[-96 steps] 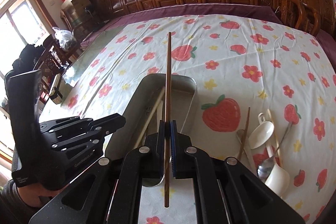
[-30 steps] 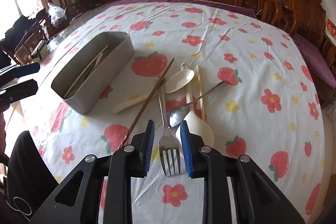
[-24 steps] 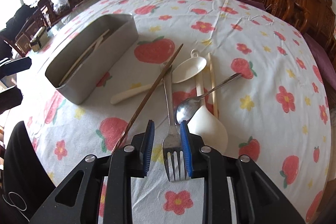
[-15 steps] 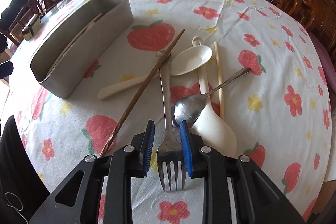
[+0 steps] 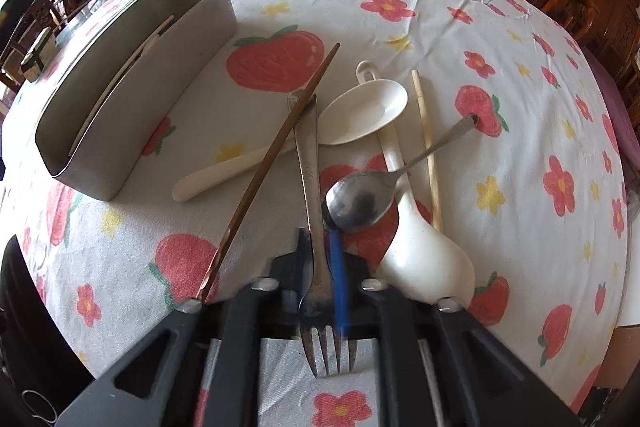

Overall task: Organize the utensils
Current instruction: 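Grasp a metal fork from the utensil pile with the right tool, then grasp a wooden chopstick from the pile with the left tool while the right tool holds the fork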

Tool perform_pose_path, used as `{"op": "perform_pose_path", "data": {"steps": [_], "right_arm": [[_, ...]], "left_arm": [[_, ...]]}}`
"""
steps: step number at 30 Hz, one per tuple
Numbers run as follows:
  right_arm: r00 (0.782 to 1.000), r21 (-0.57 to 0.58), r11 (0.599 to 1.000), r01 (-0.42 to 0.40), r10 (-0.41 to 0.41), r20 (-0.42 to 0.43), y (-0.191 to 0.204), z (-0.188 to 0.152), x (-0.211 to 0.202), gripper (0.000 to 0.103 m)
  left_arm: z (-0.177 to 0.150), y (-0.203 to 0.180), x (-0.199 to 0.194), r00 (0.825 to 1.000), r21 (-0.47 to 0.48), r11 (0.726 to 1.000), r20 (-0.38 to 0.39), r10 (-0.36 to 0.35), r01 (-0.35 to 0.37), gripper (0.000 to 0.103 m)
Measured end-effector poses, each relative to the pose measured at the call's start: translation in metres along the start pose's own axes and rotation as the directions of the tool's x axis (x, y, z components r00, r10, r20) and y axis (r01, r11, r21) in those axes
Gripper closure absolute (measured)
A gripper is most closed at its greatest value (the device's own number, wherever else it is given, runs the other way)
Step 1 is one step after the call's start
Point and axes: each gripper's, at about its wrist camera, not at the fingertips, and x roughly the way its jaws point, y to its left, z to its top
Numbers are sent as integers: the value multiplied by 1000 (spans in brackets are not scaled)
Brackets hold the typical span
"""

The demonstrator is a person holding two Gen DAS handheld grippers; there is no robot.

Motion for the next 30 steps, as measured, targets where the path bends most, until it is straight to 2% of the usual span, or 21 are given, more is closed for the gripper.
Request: {"op": "perform_pose_path", "data": {"steps": [8,17,21,26,30], "right_arm": [[999,39,999,-34,33,18,-2,-11,-7,95],[992,89,995,-50,39,118,-19,-23,-44,95],[986,104,992,-70,53,156,-29,-39,-63,95],[983,107,992,-66,46,176,-37,-55,-76,95],[980,106,993,-60,38,193,-42,-65,-85,95]], "left_arm": [[-1,-4,4,1000,8,1000,-9,1,-1,18],[4,-9,10,1000,11,1000,-22,5,-4,18],[7,-16,17,999,9,1000,-34,-14,14,18],[16,-27,35,997,9,999,-67,-32,32,31],[22,-34,55,993,1,999,-105,-45,45,46]]}}
